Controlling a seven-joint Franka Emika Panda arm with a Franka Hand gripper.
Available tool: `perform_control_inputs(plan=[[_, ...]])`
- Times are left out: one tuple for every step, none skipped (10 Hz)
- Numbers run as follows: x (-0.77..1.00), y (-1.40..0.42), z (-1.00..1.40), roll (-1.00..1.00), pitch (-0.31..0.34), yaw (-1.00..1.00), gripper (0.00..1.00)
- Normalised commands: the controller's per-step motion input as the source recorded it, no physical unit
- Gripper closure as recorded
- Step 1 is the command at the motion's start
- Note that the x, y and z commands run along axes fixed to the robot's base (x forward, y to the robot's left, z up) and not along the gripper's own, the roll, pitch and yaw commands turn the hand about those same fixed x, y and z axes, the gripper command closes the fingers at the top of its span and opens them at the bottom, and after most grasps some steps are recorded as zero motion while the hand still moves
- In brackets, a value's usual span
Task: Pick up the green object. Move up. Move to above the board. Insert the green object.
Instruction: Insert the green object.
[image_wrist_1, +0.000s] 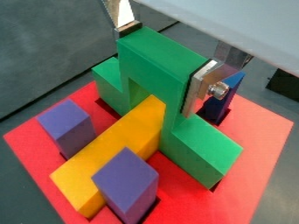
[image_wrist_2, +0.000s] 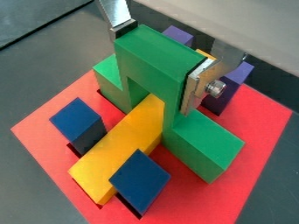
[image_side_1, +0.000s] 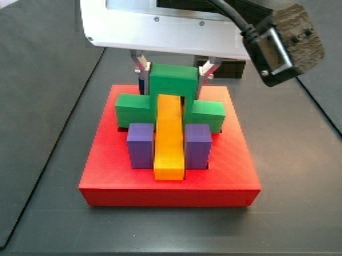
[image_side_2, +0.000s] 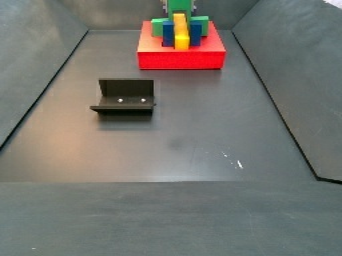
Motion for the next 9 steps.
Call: perform_control_inputs(plan=[[0.26,-0.23,0.0,0.06,0.0,0.13,1.0],[0.21,-0.05,-0.06,0.02,0.0,0.07,1.0],[0.2,-0.01,-0.09,0.01,0.0,0.1,1.0],[0.03,0.0,-0.25,0.0,0.0,0.11,1.0],[0.0,0.08,-0.32,-0.12,0.0,0.09,1.0],[0.0,0.17,-0.37,-0.2,0.0,0.05,1.0],[0.0,0.12,-0.37,-0.18,0.0,0.03,1.0],[0.0,0.08,-0.58,-0.16,-0.014,0.0,1.0],[0.0,0.04,-0.85,-0.09,-0.09,0.0,1.0]])
